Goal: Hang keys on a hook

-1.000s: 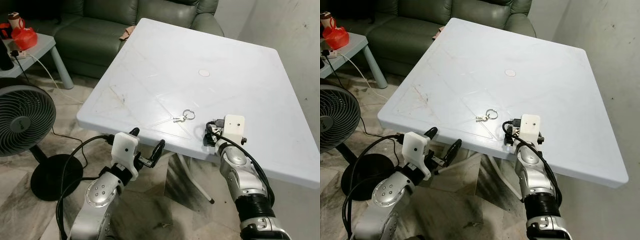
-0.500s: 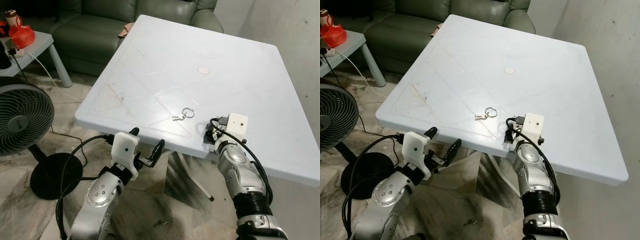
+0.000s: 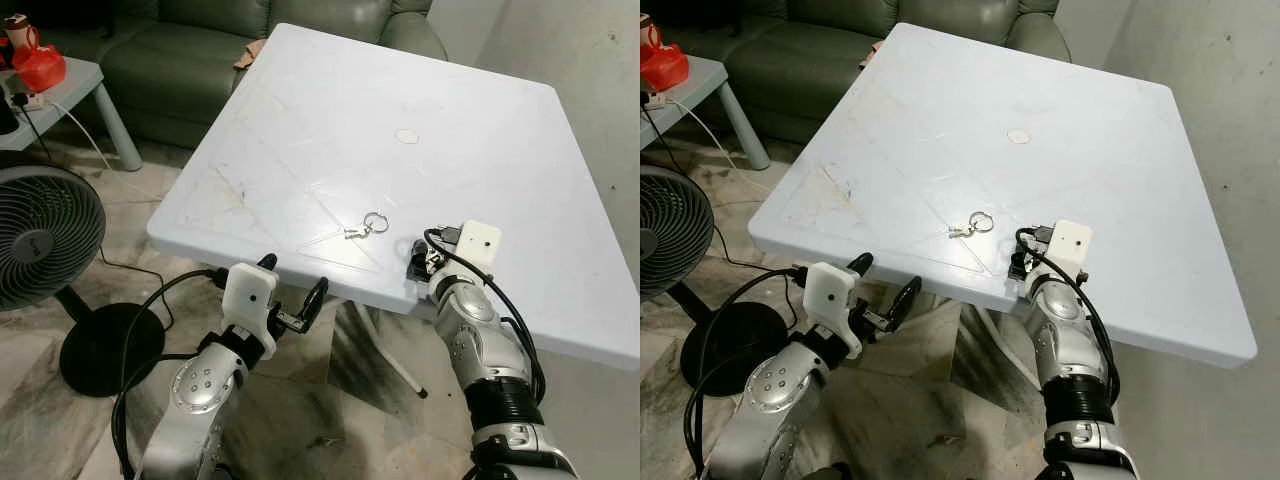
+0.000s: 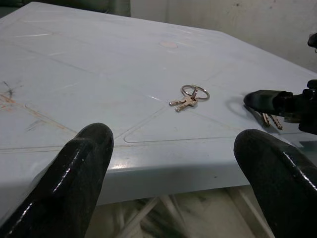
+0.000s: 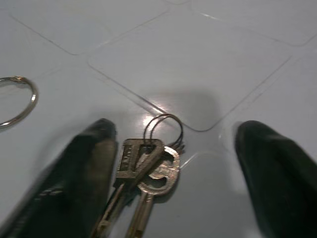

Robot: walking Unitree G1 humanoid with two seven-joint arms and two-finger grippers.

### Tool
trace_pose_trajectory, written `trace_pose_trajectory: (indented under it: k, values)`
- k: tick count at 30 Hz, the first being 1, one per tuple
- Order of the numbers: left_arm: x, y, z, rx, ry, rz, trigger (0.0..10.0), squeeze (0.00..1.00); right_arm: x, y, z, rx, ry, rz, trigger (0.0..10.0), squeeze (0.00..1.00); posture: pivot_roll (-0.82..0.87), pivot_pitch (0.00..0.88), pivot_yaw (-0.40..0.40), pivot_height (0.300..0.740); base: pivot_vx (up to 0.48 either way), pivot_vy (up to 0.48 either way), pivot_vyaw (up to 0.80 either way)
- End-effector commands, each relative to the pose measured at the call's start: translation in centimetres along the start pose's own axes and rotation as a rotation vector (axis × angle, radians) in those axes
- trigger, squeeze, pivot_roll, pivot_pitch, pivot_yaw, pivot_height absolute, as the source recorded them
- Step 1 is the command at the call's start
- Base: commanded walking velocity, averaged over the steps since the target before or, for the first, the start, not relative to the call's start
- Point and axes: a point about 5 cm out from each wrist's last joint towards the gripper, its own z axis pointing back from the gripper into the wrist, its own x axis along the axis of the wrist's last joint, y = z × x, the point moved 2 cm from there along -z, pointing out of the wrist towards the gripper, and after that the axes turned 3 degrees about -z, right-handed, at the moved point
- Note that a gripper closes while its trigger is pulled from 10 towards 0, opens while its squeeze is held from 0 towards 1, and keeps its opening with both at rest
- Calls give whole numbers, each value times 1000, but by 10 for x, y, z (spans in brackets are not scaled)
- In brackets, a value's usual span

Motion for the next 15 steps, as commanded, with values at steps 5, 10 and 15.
trace_pose_trajectory:
  k: [5,10,15]
  values:
    - [4,-2,-1,-1,-11,-12,10000,0,1,-5,-2,-29,-6,27,0,0,115,194,-131,740,0,0,0]
    - [5,-1,-2,3,-12,-13,10000,0,1,-6,-2,-28,-9,30,0,0,118,198,-133,740,0,0,0]
    - [5,-1,-2,7,-13,-17,10000,0,1,-6,-2,-27,-12,27,0,0,119,200,-133,740,0,0,0]
